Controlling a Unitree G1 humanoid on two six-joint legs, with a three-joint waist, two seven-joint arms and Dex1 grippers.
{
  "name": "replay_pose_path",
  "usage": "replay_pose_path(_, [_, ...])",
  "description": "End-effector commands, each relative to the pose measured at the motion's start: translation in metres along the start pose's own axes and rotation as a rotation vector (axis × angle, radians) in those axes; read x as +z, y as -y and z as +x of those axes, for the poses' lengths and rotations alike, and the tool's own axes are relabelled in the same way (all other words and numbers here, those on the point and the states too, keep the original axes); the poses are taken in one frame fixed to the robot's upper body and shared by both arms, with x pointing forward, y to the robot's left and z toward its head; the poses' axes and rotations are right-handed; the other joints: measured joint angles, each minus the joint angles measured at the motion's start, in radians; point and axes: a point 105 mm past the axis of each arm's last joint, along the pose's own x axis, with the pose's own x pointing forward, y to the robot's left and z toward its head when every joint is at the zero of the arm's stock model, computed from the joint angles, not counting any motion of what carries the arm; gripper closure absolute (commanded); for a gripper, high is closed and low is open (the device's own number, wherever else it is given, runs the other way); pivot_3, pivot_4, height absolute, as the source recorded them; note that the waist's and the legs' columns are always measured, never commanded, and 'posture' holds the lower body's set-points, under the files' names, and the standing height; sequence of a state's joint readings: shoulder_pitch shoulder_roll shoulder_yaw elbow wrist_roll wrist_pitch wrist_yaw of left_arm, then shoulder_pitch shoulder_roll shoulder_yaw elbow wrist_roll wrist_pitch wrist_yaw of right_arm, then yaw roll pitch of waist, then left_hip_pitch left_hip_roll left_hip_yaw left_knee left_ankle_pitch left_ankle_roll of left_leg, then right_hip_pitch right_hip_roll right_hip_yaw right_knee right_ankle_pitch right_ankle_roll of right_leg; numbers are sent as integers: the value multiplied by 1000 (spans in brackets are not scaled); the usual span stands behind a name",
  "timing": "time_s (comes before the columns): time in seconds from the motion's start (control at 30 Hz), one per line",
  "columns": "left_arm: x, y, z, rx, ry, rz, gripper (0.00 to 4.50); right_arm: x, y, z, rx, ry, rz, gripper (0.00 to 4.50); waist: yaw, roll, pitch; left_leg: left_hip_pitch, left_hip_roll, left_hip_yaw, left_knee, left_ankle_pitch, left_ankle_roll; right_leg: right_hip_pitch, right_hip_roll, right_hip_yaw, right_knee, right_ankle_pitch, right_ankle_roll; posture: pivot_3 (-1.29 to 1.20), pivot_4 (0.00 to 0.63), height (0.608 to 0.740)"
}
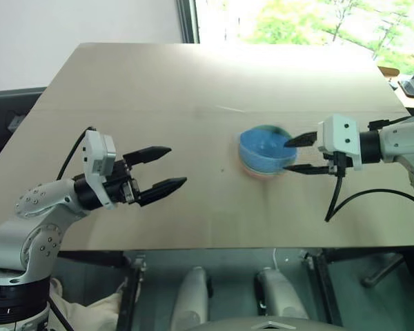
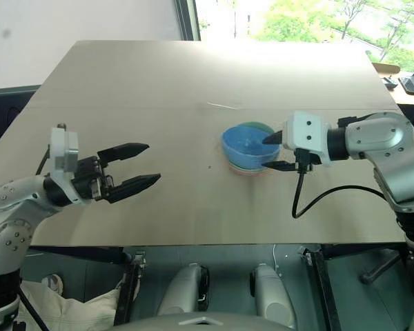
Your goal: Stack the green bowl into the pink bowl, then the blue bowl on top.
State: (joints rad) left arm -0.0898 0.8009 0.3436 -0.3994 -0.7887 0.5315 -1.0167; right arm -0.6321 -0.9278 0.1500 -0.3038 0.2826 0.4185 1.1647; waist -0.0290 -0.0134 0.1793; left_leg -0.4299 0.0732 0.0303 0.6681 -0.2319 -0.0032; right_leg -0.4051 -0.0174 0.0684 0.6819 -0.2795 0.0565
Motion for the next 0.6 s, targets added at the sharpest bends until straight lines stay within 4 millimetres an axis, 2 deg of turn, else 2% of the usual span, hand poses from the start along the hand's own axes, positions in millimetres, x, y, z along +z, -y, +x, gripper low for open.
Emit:
replay_pose_path(0.03, [8, 2, -5, -15, 7, 44, 0, 8, 13, -18, -137, 48, 57, 133, 0, 0, 0, 0, 0, 0, 0, 0, 0, 0, 0, 0, 0, 0, 0, 0, 150, 740])
replay_pose_path(0.13, [10, -2, -9, 29, 5, 77, 0, 0, 20, -38, -319, 103, 194, 56, 11, -1, 0, -1, 0, 0, 0, 0, 0, 0, 0, 0, -1, 0, 0, 0, 150, 740])
replay_pose_path(0.23, [9, -4, -12, 63, -7, 95, 0, -24, 10, -57, -425, 79, 269, 56, 21, -1, -1, -1, 0, -1, -1, 0, 0, 0, 0, -1, -2, 0, 0, 0, 150, 740])
replay_pose_path(0.37, [4, -8, -17, 122, -45, 119, 0, -50, -12, -77, -449, 49, 393, 56, 21, -2, -1, 0, 0, 0, 0, 0, 0, 1, 0, 0, -2, 0, 0, 0, 150, 740])
replay_pose_path(0.5, [3, -6, -30, 151, -84, 97, 0, -55, -29, -98, -439, 70, 514, 56, 12, -2, -1, 1, 0, 0, 0, 0, 0, 1, 1, 1, -1, 0, 0, 0, 150, 740])
replay_pose_path(0.6, [3, -2, -37, 141, -106, 91, 0, -56, -33, -105, -431, 53, 539, 56, 10, -2, -1, 1, 1, 1, -1, 0, 0, 1, 1, 1, -1, 0, 0, 0, 150, 740])
